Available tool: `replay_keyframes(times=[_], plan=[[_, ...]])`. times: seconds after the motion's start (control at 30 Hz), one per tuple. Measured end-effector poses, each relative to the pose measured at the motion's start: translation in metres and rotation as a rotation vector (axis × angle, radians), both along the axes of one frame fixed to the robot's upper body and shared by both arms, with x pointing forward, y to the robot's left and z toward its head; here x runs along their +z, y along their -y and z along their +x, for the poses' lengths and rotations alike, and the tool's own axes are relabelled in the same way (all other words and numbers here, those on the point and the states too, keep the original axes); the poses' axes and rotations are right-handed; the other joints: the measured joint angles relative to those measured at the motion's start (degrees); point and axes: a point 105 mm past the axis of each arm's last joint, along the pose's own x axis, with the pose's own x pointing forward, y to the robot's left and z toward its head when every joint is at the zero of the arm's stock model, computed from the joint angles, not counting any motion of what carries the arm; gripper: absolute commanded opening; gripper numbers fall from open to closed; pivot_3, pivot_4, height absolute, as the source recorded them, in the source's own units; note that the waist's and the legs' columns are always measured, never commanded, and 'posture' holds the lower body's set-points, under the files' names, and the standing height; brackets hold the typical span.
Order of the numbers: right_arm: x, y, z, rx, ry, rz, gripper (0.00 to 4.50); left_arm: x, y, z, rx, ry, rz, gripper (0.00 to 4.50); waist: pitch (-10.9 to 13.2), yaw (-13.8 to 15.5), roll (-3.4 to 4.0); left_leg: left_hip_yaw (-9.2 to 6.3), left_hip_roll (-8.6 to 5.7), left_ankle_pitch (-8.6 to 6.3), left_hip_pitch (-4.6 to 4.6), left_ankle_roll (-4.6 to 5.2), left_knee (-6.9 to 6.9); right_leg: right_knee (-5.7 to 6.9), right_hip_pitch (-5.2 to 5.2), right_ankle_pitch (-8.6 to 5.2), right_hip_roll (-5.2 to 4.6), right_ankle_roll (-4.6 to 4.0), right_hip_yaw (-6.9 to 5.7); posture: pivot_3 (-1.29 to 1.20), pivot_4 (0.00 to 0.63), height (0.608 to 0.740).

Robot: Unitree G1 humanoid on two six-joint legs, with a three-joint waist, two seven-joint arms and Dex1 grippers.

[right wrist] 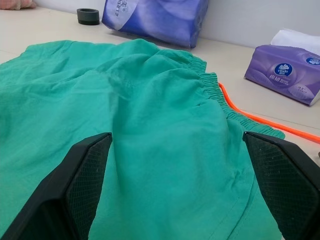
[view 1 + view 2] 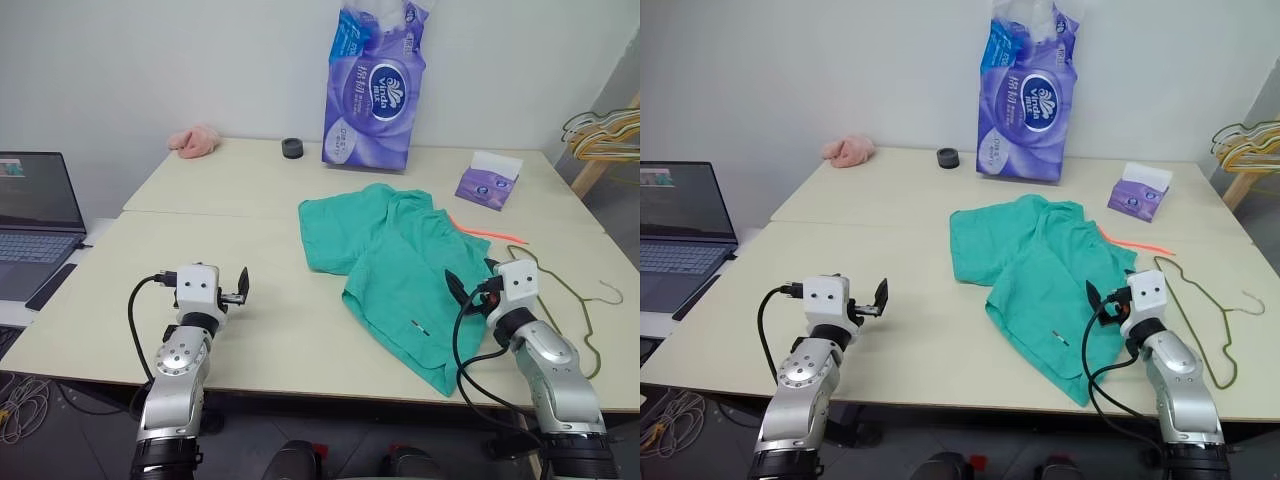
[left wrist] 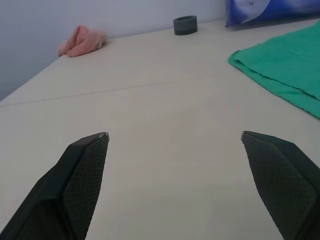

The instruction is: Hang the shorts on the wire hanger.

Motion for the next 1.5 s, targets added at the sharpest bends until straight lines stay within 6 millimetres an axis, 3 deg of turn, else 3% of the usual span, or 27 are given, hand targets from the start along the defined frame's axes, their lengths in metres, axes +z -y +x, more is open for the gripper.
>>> replay_keyframes(times=[0.57, 0.67, 0.73, 0.8, 0.9, 1.5], plan=[[-0.003, 0.0, -0.005, -0.01, -0.022, 0.032, 4.46, 0.002, 0.01, 0.005, -0.062, -0.01, 0.005, 4.5, 0.0, -0.2, 0.03, 0.16, 0.09, 0.0, 0.04, 0.0, 0.02, 0.02, -0.12, 0.0, 0.07, -0.01, 0.1, 0.1, 0.028, 0.74], [-0.003, -0.001, -0.005, 0.0, -0.022, 0.038, 4.46, 0.001, 0.009, 0.004, -0.059, -0.02, 0.004, 4.5, -0.1, 0.0, -0.07, 2.02, 0.99, -0.13, 0.1, -0.19, 0.02, 0.12, -1.02, 0.21, 0.73, -0.25, 1.65, 0.1, 0.031, 0.74], [-0.004, -0.002, -0.005, 0.0, -0.028, 0.037, 4.46, 0.001, 0.01, 0.004, -0.061, -0.021, 0.005, 4.5, -0.1, 0.0, -0.19, 2.73, 1.24, -0.22, 0.06, -0.15, 0.03, 0.06, -1.08, 0.39, 1.15, -0.21, 2.71, 0.1, 0.031, 0.74], [-0.006, -0.001, -0.006, -0.001, -0.038, 0.033, 4.46, 0.001, 0.011, 0.005, -0.067, -0.02, 0.005, 4.5, -0.1, -1.2, -0.17, 2.67, 1.15, -0.22, 0.11, -0.15, 0.05, 0.0, -0.98, 0.54, 1.45, 0.38, 2.68, 0.1, 0.032, 0.74], [-0.007, -0.002, -0.007, 0.003, -0.042, 0.028, 4.46, 0.001, 0.012, 0.005, -0.069, -0.019, 0.006, 4.5, -0.1, -2.1, -0.17, 2.75, 1.12, -0.22, 0.11, -0.14, 0.13, -0.01, -0.96, 0.62, 1.44, 0.51, 2.72, 0.1, 0.033, 0.74], [-0.007, -0.012, -0.007, 0.056, -0.043, 0.019, 4.46, 0.001, 0.01, 0.005, -0.056, -0.018, 0.01, 4.5, -0.1, -2.8, -0.18, 2.63, 1.13, -0.21, 0.12, -0.14, 0.15, 0.04, -0.95, 0.75, 1.46, 0.3, 2.64, 0.12, 0.041, 0.74]])
